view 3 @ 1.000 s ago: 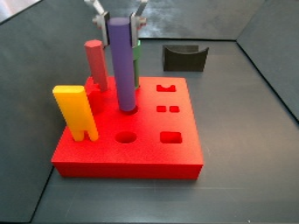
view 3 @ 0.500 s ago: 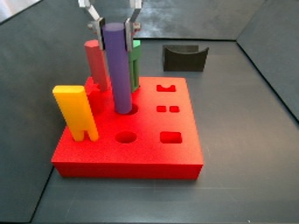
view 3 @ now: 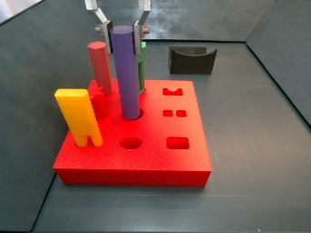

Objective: Pick up the round object. Move up. Move to above the board. Insert the round object.
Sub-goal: Insert the round object.

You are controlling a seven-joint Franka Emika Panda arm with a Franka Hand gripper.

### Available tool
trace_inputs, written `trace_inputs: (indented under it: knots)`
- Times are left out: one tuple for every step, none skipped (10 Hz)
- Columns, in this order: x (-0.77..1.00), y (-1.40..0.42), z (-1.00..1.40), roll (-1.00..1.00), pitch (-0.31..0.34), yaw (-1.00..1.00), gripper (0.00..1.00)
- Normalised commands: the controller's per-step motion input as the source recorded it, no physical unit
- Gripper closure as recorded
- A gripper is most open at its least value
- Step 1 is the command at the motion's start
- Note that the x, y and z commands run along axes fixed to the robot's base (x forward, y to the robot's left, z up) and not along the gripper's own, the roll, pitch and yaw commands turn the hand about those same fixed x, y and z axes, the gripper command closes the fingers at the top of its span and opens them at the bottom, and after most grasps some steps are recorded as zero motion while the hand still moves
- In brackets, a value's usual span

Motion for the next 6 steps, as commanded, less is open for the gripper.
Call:
trace_inputs:
  knots:
    - [0.25, 0.00, -0.14, -0.04, -0.011, -0.02, 1.00]
    - [0.13, 0.00, -0.17, -0.01, -0.003, 0.00, 1.00]
    - [0.05, 0.00, -0.22, 0.00, -0.017, 0.00, 1.00]
    - [0.00, 0.00, -0.30, 0.00, -0.057, 0.00, 1.00]
    - [0.00, -0.01, -0.33, 0.02, -0.079, 0.00, 1.00]
    - [0.00, -0.04, -0.37, 0.04, -0.090, 0.00, 1.00]
